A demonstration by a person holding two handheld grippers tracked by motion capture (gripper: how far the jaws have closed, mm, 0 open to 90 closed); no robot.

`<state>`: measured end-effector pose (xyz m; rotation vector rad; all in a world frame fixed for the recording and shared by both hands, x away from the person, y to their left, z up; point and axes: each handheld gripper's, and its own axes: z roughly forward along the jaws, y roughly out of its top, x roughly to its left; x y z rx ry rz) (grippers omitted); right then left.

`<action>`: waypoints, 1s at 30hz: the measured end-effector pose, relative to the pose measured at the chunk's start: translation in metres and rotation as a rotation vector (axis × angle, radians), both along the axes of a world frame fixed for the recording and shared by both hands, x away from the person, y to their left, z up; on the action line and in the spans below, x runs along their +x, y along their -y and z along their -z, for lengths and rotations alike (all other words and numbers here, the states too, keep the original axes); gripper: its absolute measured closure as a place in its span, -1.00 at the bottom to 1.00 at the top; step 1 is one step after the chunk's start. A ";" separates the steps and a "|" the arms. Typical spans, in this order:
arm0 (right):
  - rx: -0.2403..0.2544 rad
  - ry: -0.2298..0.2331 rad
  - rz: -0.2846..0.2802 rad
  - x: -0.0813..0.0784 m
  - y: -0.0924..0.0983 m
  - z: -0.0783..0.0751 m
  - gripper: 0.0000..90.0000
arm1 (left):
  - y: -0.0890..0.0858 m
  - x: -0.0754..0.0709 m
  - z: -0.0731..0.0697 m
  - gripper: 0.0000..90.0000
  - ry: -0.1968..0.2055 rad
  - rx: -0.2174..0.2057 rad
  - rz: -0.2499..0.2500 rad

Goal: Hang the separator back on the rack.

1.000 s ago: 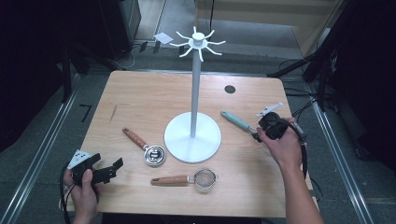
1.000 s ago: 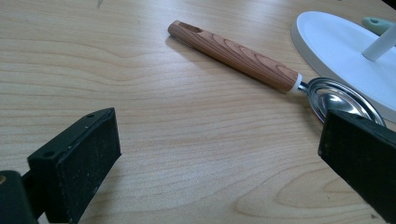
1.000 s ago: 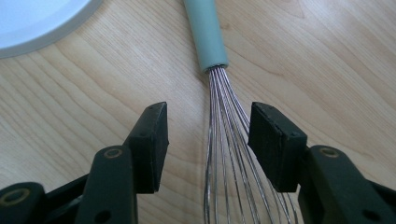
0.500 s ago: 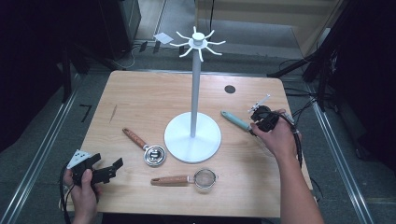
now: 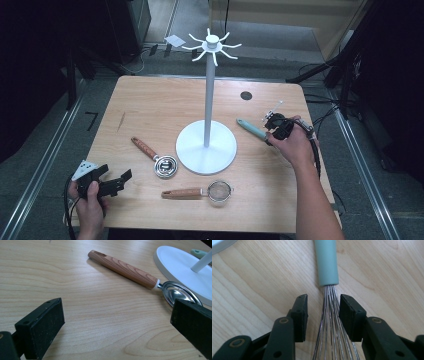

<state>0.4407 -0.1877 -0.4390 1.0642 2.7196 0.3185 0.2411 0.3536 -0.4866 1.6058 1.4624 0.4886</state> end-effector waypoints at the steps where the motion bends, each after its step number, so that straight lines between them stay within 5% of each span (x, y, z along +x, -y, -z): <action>1: -0.002 0.005 0.001 0.002 -0.003 -0.001 0.32 | 0.000 0.000 0.000 -1.00 0.002 0.002 0.000; 14: -0.035 -0.021 -0.017 0.020 -0.023 -0.002 0.33 | -0.001 0.001 0.000 -1.00 -0.009 -0.002 0.006; 30: -0.069 -0.087 -0.003 0.039 -0.036 0.019 0.35 | -0.001 0.002 0.000 -1.00 -0.011 -0.008 0.010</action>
